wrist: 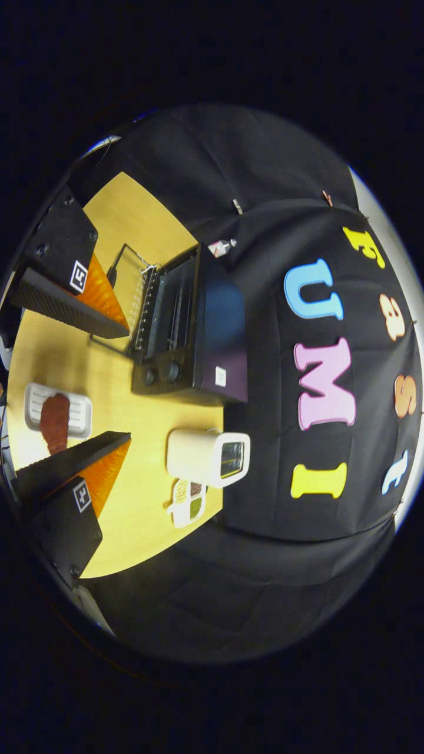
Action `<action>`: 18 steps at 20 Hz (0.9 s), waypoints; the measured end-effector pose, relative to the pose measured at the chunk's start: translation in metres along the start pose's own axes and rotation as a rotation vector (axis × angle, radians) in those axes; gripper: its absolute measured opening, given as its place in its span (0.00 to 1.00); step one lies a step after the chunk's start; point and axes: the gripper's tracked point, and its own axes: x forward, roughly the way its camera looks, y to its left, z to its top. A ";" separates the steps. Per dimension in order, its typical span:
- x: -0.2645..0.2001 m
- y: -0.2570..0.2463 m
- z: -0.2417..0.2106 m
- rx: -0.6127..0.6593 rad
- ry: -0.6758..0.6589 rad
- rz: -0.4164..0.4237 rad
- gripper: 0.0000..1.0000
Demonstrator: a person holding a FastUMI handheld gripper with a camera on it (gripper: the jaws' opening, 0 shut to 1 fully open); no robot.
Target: Open the toaster oven, put the food inside, and close the toaster oven door.
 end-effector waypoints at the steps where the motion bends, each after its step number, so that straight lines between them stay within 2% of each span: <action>1: -0.001 -0.015 -0.004 0.022 0.012 -0.005 0.99; 8: 0.009 -0.091 -0.056 0.127 0.147 0.005 0.99; 12: 0.023 -0.100 -0.093 0.228 0.258 0.051 0.99; 16: 0.028 -0.099 -0.133 0.412 0.400 0.099 0.98; 18: 0.030 -0.098 -0.139 0.458 0.417 0.116 0.96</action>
